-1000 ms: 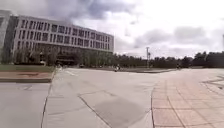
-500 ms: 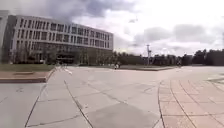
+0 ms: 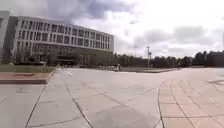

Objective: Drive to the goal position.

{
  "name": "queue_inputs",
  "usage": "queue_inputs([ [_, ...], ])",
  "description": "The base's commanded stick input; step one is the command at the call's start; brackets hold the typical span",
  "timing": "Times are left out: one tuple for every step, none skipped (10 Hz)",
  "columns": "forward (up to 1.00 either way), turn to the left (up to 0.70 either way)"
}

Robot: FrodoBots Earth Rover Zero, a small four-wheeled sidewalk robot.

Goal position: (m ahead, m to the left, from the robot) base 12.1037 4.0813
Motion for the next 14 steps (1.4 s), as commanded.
queue_inputs([
  [0.0,0.0],
  [0.0,0.0],
  [0.0,0.0],
  [0.0,0.0],
  [0.0,0.0],
  [0.0,0.0],
  [0.0,0.0],
  [0.02,0.0],
  [0.32,0.0],
  [0.26,0.0],
  [0.16,0.0],
  [0.08,0.0],
  [0.01,0.0],
  [0.03,0.0],
])
